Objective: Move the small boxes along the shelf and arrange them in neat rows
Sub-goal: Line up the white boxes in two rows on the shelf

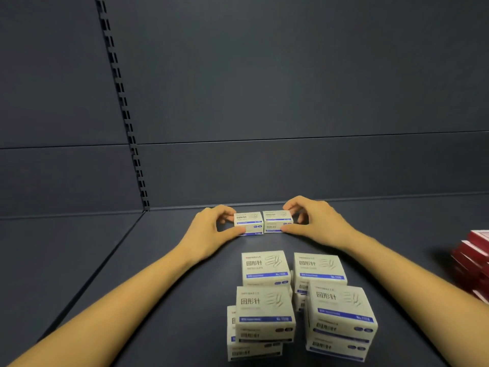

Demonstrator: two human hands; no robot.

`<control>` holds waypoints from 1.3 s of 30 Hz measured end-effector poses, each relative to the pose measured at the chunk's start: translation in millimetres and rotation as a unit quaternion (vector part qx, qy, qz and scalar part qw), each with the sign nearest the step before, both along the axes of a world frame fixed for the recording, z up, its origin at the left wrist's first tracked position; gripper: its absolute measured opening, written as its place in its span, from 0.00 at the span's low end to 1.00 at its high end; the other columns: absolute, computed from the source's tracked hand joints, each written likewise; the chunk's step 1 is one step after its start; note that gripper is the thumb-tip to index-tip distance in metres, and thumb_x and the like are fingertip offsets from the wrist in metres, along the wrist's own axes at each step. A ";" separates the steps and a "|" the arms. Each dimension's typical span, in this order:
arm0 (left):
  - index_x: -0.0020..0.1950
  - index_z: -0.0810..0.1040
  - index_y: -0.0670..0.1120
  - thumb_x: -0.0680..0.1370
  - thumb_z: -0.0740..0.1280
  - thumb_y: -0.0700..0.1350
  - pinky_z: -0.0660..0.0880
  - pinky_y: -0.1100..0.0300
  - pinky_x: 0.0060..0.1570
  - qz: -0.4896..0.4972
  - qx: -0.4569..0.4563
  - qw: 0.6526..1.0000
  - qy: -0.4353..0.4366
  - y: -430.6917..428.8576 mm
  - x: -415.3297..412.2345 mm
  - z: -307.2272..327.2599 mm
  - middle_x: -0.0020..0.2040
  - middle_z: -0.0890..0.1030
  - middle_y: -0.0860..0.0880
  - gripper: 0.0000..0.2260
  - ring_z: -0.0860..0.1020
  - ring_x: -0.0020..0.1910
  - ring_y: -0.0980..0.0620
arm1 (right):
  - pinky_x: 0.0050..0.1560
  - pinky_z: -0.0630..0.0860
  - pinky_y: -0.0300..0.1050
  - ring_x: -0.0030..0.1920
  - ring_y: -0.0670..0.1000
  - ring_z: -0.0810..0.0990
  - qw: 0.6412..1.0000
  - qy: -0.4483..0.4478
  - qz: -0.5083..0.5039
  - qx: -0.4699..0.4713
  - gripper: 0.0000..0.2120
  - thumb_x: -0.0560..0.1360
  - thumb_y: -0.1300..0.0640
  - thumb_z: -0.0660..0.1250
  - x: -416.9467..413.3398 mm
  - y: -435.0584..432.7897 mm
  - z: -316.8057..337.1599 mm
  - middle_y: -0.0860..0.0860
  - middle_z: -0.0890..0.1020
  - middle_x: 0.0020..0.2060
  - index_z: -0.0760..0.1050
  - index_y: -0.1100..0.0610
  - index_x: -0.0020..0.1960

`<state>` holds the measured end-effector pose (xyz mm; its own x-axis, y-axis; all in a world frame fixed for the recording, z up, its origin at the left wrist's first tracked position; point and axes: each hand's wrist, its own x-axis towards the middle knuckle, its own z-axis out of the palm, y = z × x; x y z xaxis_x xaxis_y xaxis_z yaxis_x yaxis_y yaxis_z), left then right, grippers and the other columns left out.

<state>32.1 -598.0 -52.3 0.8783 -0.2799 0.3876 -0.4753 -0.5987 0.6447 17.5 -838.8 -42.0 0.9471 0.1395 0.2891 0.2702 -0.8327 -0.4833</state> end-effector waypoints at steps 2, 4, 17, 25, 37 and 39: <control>0.55 0.77 0.49 0.71 0.72 0.48 0.73 0.58 0.56 0.003 0.001 1.000 -0.001 -1.1 2.7 -0.6 0.45 0.78 0.58 0.14 0.76 0.52 0.52 | 0.43 0.71 0.40 0.40 0.40 0.75 1.000 -0.005 0.000 0.009 0.18 0.69 0.46 0.71 3.3 1.3 -0.8 0.39 0.78 0.47 0.72 0.46 0.56; 0.55 0.77 0.50 0.71 0.72 0.48 0.73 0.59 0.56 0.006 0.004 1.000 0.004 -0.7 5.3 -1.5 0.47 0.79 0.57 0.14 0.76 0.52 0.53 | 0.44 0.71 0.40 0.40 0.40 0.75 1.000 -0.009 -0.003 0.012 0.18 0.69 0.46 0.71 5.1 2.3 -2.1 0.39 0.78 0.48 0.73 0.46 0.57; 0.47 0.81 0.51 0.71 0.71 0.50 0.74 0.71 0.48 -0.100 -0.080 0.991 0.044 10.2 -40.8 36.0 0.45 0.83 0.50 0.07 0.80 0.46 0.53 | 0.49 0.74 0.38 0.44 0.41 0.78 0.990 -0.076 0.098 0.066 0.05 0.73 0.52 0.69 -34.7 0.4 35.7 0.41 0.82 0.43 0.79 0.47 0.48; 0.50 0.80 0.51 0.65 0.73 0.52 0.74 0.61 0.55 -0.259 0.029 0.960 0.102 19.0 -78.1 55.0 0.49 0.81 0.49 0.15 0.78 0.50 0.53 | 0.53 0.76 0.45 0.45 0.46 0.80 0.951 0.108 0.278 0.085 0.11 0.67 0.52 0.73 -83.2 -22.4 57.2 0.51 0.83 0.45 0.80 0.50 0.49; 0.49 0.80 0.54 0.67 0.74 0.53 0.73 0.62 0.52 -0.255 0.072 0.961 0.085 21.5 -77.3 50.4 0.45 0.81 0.50 0.13 0.78 0.45 0.52 | 0.50 0.76 0.41 0.44 0.51 0.79 0.947 0.145 0.273 0.084 0.14 0.65 0.52 0.75 -93.7 -32.4 50.7 0.50 0.82 0.45 0.79 0.48 0.50; 0.49 0.80 0.51 0.67 0.74 0.51 0.73 0.66 0.53 -0.256 0.052 0.961 0.092 21.2 -75.6 50.3 0.43 0.82 0.47 0.12 0.79 0.44 0.52 | 0.47 0.76 0.40 0.41 0.50 0.79 0.947 0.139 0.272 0.094 0.14 0.64 0.53 0.75 -93.3 -31.8 49.9 0.51 0.83 0.44 0.79 0.49 0.49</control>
<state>-43.5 -576.8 -1.9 0.6655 -0.7230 0.1855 -0.6092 -0.3824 0.6947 -75.8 -870.6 7.8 0.7927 0.6000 0.1078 0.4755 -0.4979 -0.7253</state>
